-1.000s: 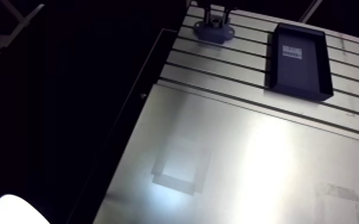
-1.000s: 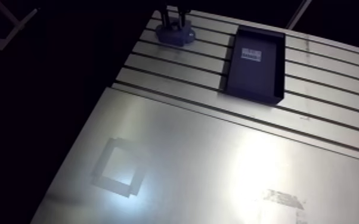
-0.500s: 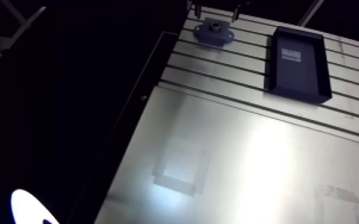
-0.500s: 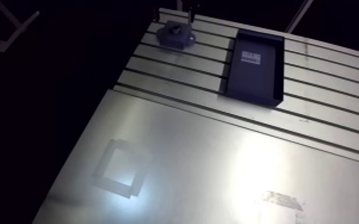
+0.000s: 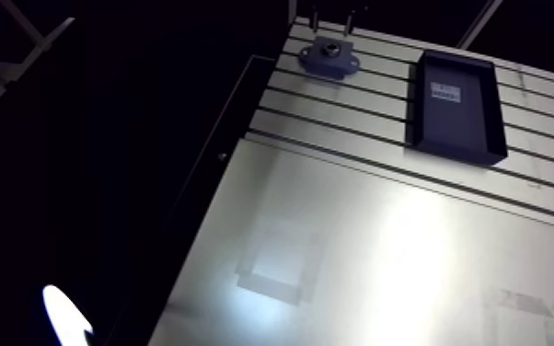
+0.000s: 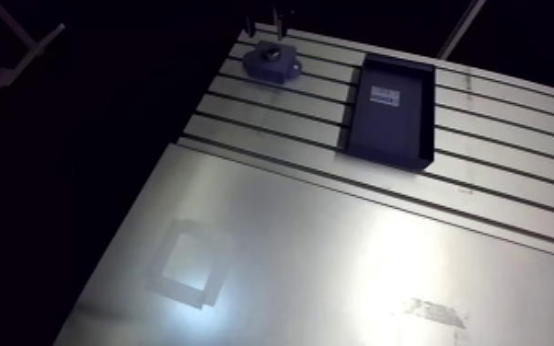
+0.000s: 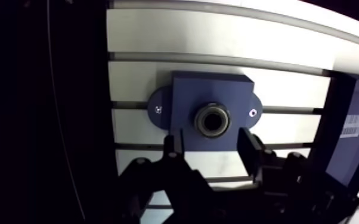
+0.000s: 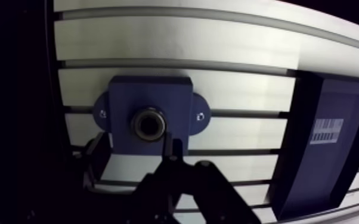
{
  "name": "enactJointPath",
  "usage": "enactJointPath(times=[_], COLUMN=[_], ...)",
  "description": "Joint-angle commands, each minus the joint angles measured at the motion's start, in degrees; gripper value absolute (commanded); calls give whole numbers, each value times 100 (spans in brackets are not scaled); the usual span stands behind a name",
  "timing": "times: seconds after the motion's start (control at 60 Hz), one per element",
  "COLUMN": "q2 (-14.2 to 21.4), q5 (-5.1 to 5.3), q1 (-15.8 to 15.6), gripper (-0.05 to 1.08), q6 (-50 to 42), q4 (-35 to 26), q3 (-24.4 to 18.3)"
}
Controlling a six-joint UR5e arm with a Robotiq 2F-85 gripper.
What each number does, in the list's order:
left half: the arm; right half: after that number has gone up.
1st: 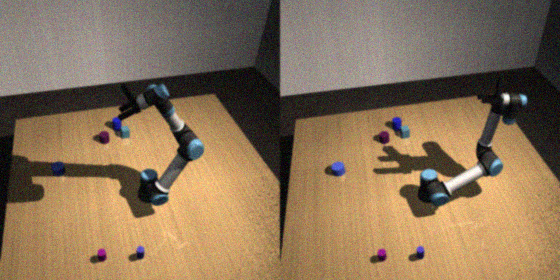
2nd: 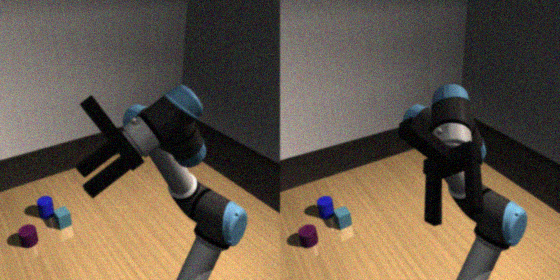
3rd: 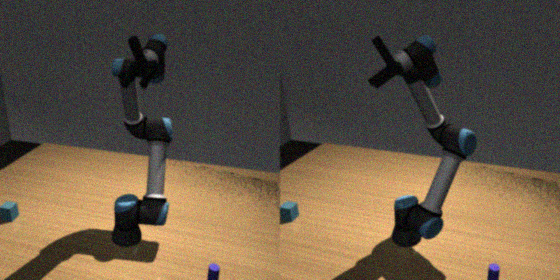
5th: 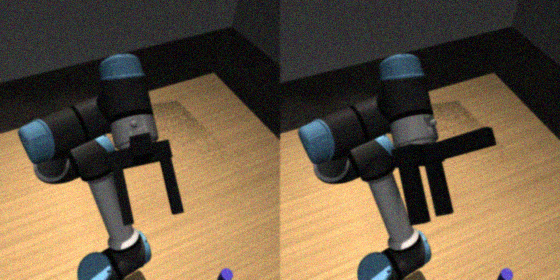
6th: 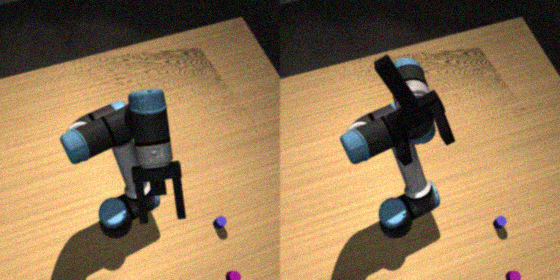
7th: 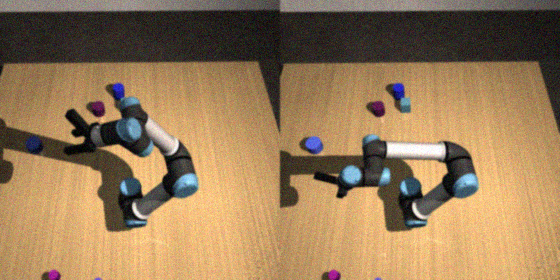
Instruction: Pick up the bearing and press it into the housing until flush.
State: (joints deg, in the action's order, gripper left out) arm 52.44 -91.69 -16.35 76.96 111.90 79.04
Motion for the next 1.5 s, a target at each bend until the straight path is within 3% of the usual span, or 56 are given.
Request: enactJointPath(times=[0.017,1.5], q2=[-2,-231], q5=[60,15], q1=[9,44], gripper=[83,86], q6=[-9,-18], q4=[-62,-102], q3=[-75,-53])
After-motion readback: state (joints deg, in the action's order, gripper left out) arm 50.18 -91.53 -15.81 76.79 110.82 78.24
